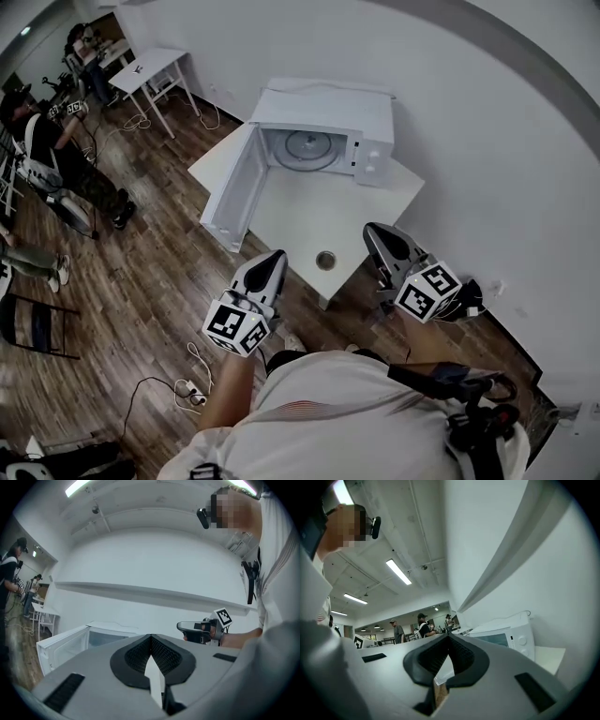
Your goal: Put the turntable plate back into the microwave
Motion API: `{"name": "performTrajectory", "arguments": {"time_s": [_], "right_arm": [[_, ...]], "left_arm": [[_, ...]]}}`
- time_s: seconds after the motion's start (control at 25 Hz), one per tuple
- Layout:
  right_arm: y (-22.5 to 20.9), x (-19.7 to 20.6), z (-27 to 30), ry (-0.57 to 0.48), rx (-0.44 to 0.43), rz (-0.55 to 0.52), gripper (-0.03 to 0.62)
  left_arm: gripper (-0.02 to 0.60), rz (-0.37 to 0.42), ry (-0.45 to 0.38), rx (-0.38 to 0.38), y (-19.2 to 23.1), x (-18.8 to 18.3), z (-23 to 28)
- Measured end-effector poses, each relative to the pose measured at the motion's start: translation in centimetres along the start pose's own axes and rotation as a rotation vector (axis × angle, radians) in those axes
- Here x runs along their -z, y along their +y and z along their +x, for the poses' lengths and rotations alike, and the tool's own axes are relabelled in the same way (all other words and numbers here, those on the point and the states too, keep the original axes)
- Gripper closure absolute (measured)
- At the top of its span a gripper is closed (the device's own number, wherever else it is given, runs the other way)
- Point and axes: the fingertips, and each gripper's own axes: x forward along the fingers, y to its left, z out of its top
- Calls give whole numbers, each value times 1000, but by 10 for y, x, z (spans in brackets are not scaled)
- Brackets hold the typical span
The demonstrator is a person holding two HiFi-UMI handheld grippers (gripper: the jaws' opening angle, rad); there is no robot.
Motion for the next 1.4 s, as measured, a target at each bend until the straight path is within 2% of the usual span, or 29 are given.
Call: {"name": "performTrajectory", "arguments": {"time_s": [0.24,0.4,0.96,1.4], "right_arm": [[-8,-5,-43,34,-34,-35,589],[-2,-9,-62,37,-31,-56,589],[18,-14,-61,19,-24,-92,589],[13,-10,-66,31,-6,-99,589]], "left_arm": [[572,16,-6,-77,-50,3,-4],[572,25,-14,-98,-70,1,-17],[572,42,-29,-110,-58,-6,-25],[572,39,-26,-89,-66,0,-22]]}}
